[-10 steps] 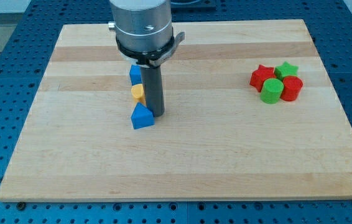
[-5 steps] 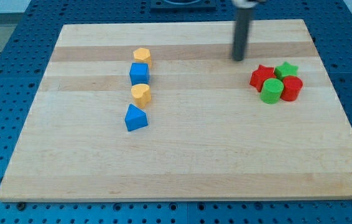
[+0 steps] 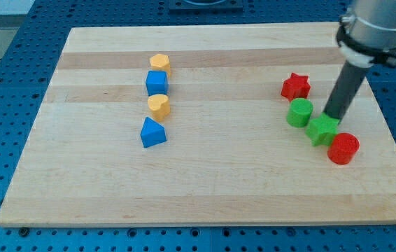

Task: Move the green circle parallel to the blue triangle

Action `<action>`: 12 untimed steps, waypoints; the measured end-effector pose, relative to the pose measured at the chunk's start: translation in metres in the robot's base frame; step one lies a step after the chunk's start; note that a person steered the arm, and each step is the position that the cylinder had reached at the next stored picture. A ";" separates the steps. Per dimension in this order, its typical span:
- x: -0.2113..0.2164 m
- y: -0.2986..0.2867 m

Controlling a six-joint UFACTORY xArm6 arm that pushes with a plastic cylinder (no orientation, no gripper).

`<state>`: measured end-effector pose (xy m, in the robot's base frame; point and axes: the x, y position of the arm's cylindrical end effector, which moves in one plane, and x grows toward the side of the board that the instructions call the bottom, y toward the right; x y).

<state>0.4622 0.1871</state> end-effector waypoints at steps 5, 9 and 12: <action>0.026 -0.048; 0.007 -0.075; 0.027 -0.127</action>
<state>0.4889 0.0598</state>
